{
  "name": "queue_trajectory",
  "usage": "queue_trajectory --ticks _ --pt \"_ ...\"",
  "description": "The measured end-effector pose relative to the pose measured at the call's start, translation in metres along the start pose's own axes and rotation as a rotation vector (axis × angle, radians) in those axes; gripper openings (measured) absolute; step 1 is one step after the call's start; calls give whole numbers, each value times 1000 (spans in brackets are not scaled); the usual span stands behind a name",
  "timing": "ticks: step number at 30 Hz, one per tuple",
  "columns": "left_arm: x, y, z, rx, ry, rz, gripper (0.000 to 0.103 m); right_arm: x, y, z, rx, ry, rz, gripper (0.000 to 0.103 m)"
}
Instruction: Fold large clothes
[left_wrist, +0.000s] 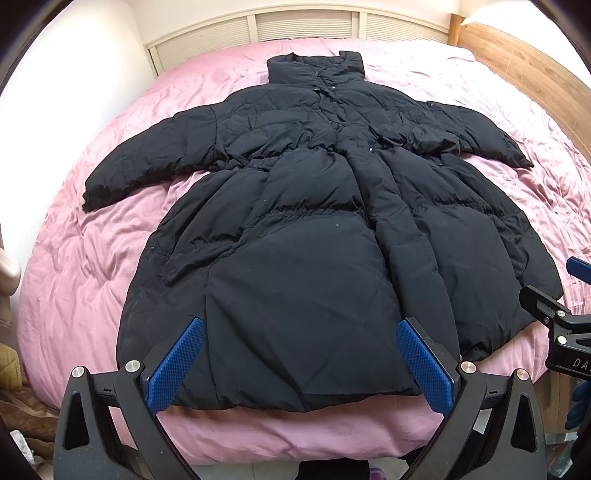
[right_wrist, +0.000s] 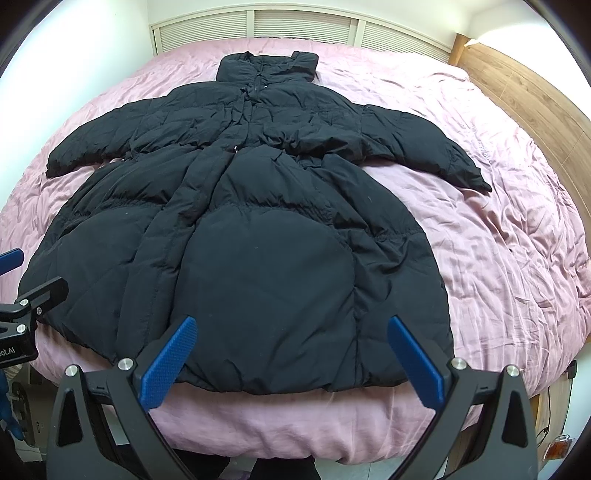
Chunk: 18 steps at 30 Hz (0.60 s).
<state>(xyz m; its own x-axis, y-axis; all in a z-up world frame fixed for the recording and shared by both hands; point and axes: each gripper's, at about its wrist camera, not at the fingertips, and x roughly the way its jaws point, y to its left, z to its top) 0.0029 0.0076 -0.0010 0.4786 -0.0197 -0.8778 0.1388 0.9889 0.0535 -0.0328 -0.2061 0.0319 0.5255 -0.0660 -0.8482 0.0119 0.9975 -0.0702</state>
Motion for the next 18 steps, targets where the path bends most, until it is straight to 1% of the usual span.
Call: queue_trajectory --ticks 6,18 --pt "3 3 0 -9 12 -7 102 0 0 0 0 3 1 103" --pt "10 2 1 3 33 -23 102 1 -2 -1 12 12 -9 103"
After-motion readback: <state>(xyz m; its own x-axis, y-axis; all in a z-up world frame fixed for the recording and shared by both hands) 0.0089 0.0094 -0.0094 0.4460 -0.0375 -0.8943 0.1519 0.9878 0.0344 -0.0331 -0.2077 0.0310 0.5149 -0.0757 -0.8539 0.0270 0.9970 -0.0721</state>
